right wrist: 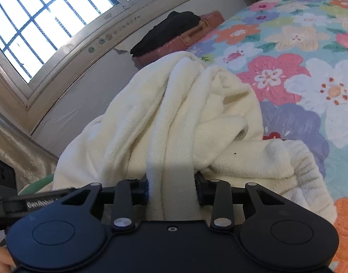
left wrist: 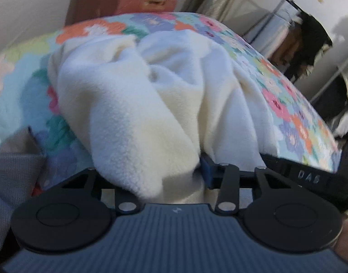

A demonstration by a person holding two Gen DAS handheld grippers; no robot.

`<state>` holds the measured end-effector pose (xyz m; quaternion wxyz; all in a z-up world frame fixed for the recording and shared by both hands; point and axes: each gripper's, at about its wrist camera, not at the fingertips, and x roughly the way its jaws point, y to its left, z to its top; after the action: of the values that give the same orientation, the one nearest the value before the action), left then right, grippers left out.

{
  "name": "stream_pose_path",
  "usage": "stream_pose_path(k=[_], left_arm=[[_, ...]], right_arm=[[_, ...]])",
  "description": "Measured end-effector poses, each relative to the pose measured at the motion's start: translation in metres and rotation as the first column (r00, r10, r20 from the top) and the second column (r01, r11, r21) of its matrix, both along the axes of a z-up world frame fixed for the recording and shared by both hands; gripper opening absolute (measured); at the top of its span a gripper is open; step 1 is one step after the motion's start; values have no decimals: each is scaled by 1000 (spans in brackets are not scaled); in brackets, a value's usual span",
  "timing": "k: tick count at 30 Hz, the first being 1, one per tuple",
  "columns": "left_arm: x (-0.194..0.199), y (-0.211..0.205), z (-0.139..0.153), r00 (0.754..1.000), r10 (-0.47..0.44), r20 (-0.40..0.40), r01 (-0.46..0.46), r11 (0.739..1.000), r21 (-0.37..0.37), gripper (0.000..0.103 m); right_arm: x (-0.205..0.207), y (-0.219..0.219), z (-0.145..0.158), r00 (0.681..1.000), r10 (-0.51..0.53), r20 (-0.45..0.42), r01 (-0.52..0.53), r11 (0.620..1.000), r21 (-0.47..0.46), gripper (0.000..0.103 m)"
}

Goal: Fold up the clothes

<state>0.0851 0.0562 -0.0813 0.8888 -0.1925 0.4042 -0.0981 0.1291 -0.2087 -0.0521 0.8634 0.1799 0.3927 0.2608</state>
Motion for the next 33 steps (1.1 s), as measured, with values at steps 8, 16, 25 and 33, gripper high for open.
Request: stream_pose_path(k=[8,16,25,33], left_arm=[[-10,-16,11,993,-106,49,107,994,-22,34],[-18,-53,17,966,-251,68,250,968,14,31],[-18,-90,7,944,-327,47,330,941,-77,28],[13,-147,39,955,-293,43,293,956,7,19]], right_arm=[[-24,0,26,995,21,97,-19,1000,-23,32],[-75,-33,18,990,-56,133,56,998,1,32],[-98,-71,21,984,-163,78,166,986,-32,30],[-69,-86,57,974,-171,149,190,974,-127,30]])
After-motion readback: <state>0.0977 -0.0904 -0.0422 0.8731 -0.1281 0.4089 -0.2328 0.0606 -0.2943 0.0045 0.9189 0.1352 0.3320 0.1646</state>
